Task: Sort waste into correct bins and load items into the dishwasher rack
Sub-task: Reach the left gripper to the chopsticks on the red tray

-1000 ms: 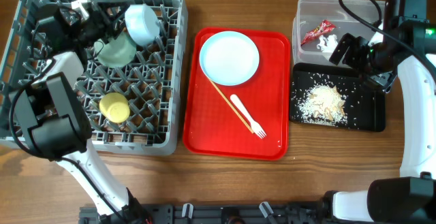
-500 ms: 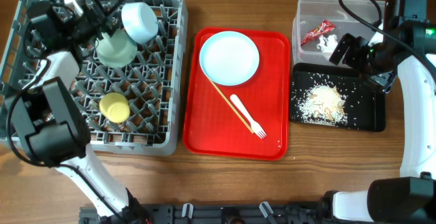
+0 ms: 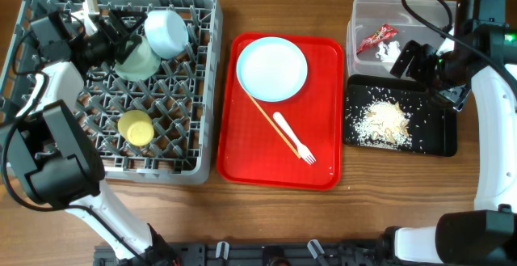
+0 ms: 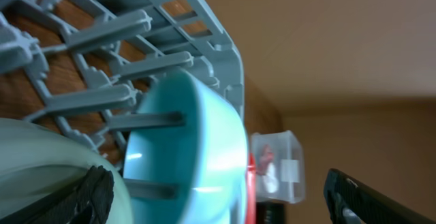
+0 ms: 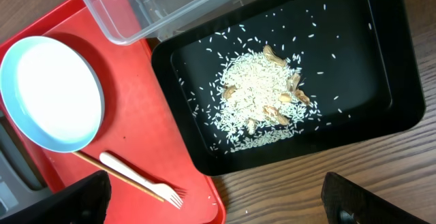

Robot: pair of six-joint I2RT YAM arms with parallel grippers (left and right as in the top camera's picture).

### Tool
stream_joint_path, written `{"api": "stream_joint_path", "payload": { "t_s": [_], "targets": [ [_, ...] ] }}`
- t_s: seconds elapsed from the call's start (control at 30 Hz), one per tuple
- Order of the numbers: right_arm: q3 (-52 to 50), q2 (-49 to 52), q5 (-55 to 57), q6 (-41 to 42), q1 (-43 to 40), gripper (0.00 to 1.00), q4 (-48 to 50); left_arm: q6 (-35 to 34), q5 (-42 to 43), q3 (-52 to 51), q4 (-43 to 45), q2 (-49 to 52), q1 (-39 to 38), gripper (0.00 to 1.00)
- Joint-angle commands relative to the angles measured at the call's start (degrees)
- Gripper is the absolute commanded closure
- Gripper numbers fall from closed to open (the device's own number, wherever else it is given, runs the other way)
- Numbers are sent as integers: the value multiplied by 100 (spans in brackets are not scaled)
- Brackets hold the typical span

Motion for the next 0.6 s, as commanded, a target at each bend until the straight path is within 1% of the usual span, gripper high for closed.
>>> {"api": "stream_joint_path", "payload": {
  "t_s": [0.0, 0.1, 0.2, 0.27, 0.33, 0.4, 0.57],
  "targets": [
    [0, -52, 103, 2, -15, 0, -2, 671, -688, -52, -96, -334, 68, 0],
    [0, -52, 103, 0, -15, 0, -7, 868, -933, -52, -201, -702, 52, 0],
    [0, -52, 103, -2, -15, 0, -9, 883, -1215, -52, -503, -1169, 50, 0],
    [0, -52, 103, -4, -15, 0, -7, 885, -1506, -52, -785, -1464, -17, 0],
    [0, -52, 105, -7, -15, 0, -7, 1034, -1934, -52, -1174, -1718, -179, 0],
    [0, -52, 103, -7, -15, 0, -7, 1145, -2830, -52, -1816, -2011, -555, 0],
    [0, -52, 105, -7, -15, 0, -7, 1154, -4212, -52, -3106, -2216, -1823, 0]
  ]
}}
